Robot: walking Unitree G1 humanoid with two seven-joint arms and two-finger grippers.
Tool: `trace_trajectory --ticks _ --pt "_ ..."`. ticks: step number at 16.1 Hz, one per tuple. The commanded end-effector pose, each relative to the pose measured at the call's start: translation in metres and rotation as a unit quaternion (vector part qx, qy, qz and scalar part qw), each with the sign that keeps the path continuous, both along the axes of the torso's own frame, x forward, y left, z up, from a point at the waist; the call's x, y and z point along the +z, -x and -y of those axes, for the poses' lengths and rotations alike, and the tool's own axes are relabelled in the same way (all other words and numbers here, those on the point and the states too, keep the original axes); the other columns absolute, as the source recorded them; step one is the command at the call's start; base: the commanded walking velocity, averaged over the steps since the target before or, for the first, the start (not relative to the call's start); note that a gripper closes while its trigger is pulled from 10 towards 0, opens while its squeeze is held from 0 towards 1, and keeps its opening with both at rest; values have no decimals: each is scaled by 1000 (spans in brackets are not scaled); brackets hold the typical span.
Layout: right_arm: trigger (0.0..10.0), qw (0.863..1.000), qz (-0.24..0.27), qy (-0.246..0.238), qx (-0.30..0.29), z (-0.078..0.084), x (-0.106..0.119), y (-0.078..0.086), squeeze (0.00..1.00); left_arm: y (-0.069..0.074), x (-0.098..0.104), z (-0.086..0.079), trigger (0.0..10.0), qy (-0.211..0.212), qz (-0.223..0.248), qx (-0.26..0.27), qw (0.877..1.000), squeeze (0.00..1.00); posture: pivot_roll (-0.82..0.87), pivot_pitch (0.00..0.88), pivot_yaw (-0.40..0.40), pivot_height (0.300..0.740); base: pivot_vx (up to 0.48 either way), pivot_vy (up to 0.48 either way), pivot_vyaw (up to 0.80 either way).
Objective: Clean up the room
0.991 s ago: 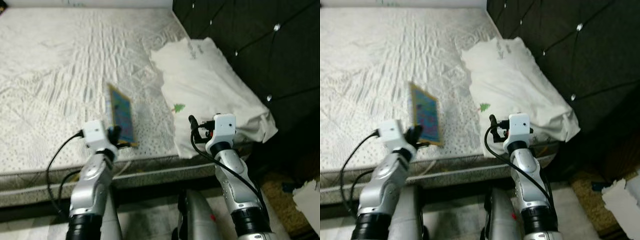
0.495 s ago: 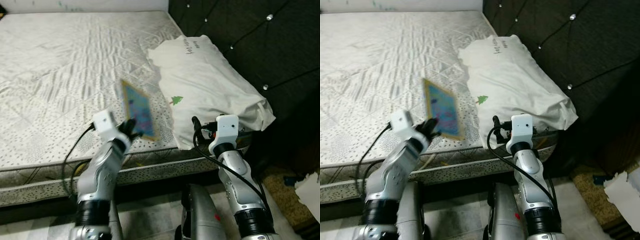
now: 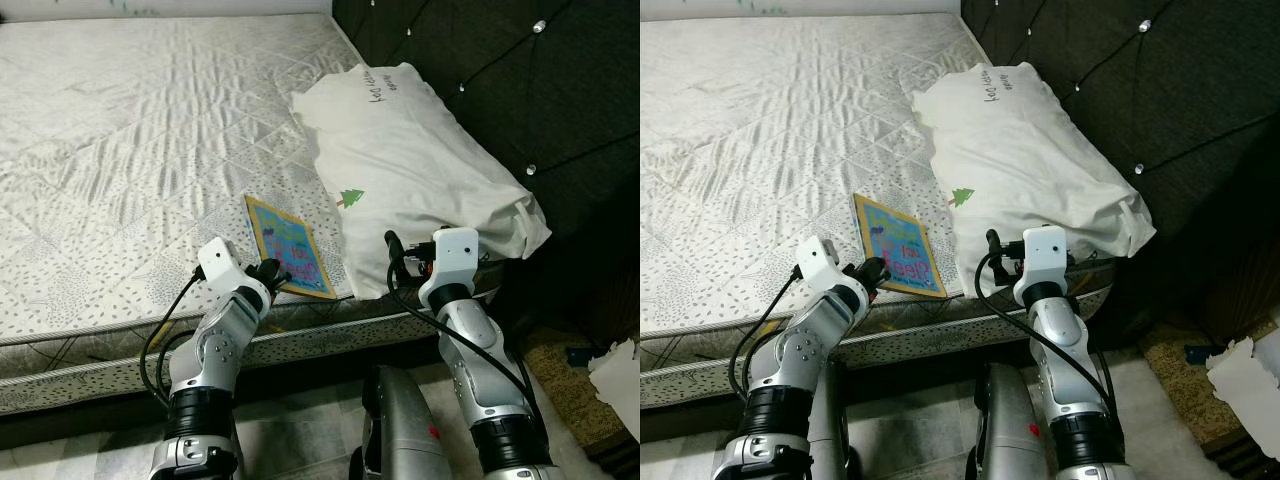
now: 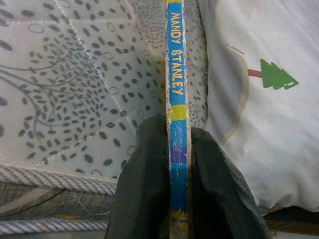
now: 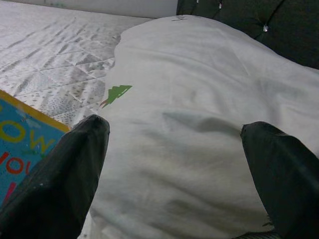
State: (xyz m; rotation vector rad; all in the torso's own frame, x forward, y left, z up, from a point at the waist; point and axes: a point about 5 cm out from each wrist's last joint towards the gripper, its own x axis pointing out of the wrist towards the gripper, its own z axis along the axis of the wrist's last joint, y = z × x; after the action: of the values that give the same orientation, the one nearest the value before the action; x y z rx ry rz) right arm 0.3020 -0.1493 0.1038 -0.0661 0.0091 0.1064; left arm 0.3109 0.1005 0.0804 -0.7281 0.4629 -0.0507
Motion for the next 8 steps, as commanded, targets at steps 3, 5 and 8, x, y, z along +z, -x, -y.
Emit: trace_trajectory --ticks 3,5,8 --pt "10000 1000 -2 9 -5 6 0 0 0 -6 -1 0 10000 -11 -5 -8 1000 0 8 53 -59 539 0 0 0" --pt "10000 1000 0 12 -5 6 2 -2 0 -16 -5 -7 10000 -10 -1 -14 1000 0 3 52 -64 539 0 0 0" --pt "10000 1000 2 14 -5 6 3 -3 0 -27 -8 -11 10000 4 0 -23 1000 0 -8 50 -67 539 0 0 0"
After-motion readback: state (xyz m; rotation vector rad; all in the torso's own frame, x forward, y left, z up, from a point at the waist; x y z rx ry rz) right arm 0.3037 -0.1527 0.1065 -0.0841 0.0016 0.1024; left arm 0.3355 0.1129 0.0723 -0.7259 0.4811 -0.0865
